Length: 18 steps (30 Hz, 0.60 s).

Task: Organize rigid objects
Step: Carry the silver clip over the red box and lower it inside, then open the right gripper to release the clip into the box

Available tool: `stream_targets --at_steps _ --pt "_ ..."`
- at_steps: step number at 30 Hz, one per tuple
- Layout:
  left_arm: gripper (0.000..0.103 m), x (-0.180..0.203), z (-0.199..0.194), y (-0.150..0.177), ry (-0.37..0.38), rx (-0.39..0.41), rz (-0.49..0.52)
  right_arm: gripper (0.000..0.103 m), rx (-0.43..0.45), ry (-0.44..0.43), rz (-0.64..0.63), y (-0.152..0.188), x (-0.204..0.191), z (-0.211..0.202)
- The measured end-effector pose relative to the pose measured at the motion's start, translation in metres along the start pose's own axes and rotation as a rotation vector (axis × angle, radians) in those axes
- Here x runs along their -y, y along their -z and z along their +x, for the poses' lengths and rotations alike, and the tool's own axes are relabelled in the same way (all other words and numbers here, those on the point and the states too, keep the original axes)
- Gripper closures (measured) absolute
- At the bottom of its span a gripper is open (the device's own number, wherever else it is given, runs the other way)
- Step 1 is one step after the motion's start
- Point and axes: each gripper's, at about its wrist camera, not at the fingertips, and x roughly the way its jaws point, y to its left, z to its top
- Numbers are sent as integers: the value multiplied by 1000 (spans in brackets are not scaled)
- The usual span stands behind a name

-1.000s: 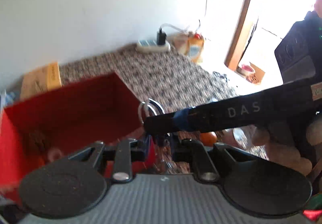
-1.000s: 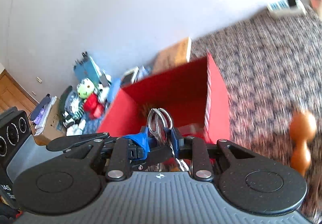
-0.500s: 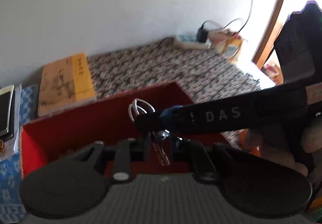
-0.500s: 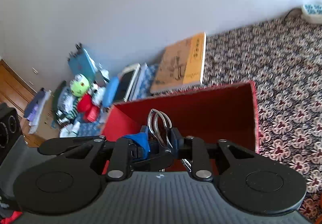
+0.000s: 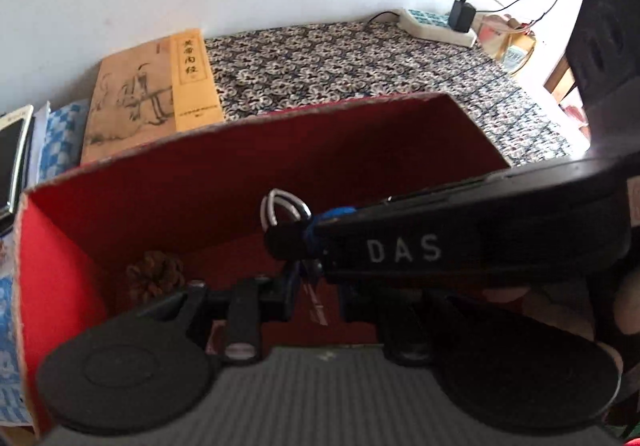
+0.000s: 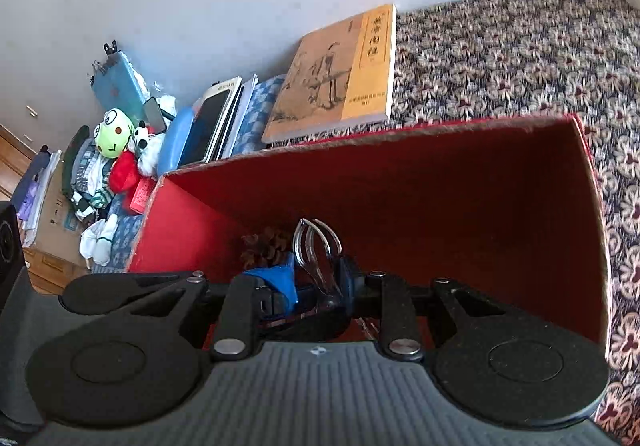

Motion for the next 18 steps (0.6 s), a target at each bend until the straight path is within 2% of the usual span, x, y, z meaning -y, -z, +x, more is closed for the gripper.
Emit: stream_targets --at_steps 2,8,18 --pt "92 1 5 0 -29 -18 -2 97 8 17 -6 0 0 1" --pt "91 -7 7 -1 -33 -38 -60 96 52 29 -11 3 2 -3" --pt "91 -9 7 0 -66 -43 -99 94 40 44 10 2 8 2"
